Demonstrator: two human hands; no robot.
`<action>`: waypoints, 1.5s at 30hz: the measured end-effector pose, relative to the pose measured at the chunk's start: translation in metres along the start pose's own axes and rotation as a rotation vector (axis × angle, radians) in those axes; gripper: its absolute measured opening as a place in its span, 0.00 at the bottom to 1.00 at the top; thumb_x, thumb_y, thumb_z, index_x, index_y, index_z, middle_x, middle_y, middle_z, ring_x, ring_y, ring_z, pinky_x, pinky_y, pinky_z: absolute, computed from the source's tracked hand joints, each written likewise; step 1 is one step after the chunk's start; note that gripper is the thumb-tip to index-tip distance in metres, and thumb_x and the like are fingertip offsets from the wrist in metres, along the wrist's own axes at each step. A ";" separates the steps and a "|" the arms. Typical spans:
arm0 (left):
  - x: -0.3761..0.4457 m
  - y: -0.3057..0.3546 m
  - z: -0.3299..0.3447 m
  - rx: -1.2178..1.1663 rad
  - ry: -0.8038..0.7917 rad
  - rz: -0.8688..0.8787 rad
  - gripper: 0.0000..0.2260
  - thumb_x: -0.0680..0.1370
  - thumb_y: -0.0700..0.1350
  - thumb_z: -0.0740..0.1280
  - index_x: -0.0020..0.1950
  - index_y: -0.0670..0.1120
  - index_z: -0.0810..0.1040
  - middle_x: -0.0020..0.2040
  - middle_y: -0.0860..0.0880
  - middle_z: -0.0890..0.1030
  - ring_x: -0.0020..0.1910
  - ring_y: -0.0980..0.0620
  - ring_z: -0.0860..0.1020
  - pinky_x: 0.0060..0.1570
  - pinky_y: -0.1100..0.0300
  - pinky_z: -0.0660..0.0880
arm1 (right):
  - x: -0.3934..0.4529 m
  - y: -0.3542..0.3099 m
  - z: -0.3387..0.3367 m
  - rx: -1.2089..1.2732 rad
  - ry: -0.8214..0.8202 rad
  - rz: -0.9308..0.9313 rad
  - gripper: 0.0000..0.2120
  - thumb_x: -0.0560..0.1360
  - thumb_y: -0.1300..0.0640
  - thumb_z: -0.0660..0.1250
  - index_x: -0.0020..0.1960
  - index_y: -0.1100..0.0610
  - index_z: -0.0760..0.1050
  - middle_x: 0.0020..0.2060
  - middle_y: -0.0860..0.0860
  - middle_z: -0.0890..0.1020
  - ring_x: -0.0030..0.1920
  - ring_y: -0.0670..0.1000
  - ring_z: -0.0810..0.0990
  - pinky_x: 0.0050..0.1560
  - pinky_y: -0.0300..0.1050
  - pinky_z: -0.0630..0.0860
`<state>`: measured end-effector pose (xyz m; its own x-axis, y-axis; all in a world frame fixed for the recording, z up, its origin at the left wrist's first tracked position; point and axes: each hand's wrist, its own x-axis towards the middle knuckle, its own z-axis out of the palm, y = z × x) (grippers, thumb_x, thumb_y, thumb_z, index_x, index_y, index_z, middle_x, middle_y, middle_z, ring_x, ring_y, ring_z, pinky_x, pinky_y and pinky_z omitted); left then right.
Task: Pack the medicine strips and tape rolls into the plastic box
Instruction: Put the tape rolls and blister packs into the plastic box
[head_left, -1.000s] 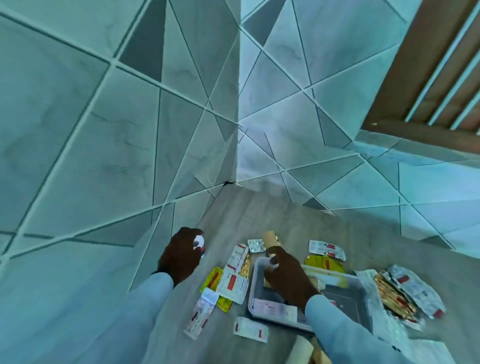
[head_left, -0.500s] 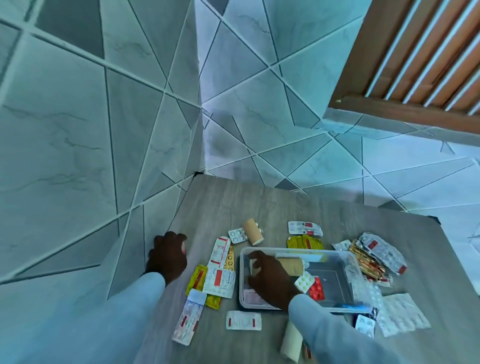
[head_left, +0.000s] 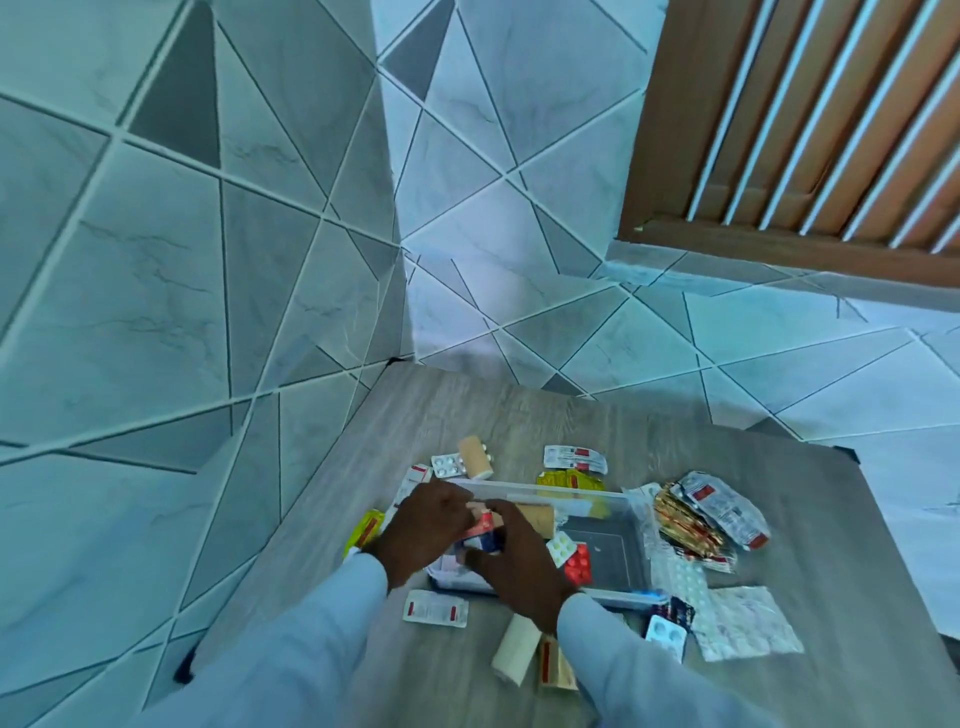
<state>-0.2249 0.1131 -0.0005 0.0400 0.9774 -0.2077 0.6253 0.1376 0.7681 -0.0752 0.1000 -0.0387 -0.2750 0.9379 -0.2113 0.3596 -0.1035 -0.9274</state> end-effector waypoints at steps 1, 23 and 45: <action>-0.003 0.002 0.004 0.013 0.049 -0.018 0.07 0.71 0.49 0.65 0.36 0.48 0.80 0.38 0.49 0.80 0.38 0.51 0.78 0.38 0.59 0.74 | 0.000 0.002 -0.004 0.000 0.019 0.026 0.23 0.69 0.54 0.75 0.59 0.44 0.69 0.52 0.46 0.81 0.52 0.47 0.80 0.55 0.41 0.76; 0.036 -0.041 0.012 0.364 -0.135 0.094 0.11 0.75 0.44 0.63 0.54 0.46 0.82 0.52 0.44 0.83 0.50 0.44 0.81 0.50 0.52 0.79 | 0.044 0.017 0.026 -0.346 0.160 0.381 0.18 0.71 0.48 0.69 0.58 0.56 0.75 0.56 0.56 0.81 0.57 0.58 0.79 0.54 0.44 0.74; -0.064 -0.040 0.132 0.433 -0.228 -0.075 0.20 0.76 0.57 0.62 0.64 0.48 0.70 0.64 0.46 0.75 0.63 0.47 0.73 0.61 0.55 0.72 | -0.103 0.079 -0.027 -0.375 0.116 0.319 0.16 0.75 0.61 0.61 0.62 0.58 0.75 0.57 0.53 0.80 0.55 0.50 0.77 0.59 0.36 0.69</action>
<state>-0.1494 0.0233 -0.0983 0.1216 0.9008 -0.4168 0.8974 0.0796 0.4339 0.0061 0.0042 -0.0821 -0.0060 0.9118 -0.4106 0.7111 -0.2848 -0.6428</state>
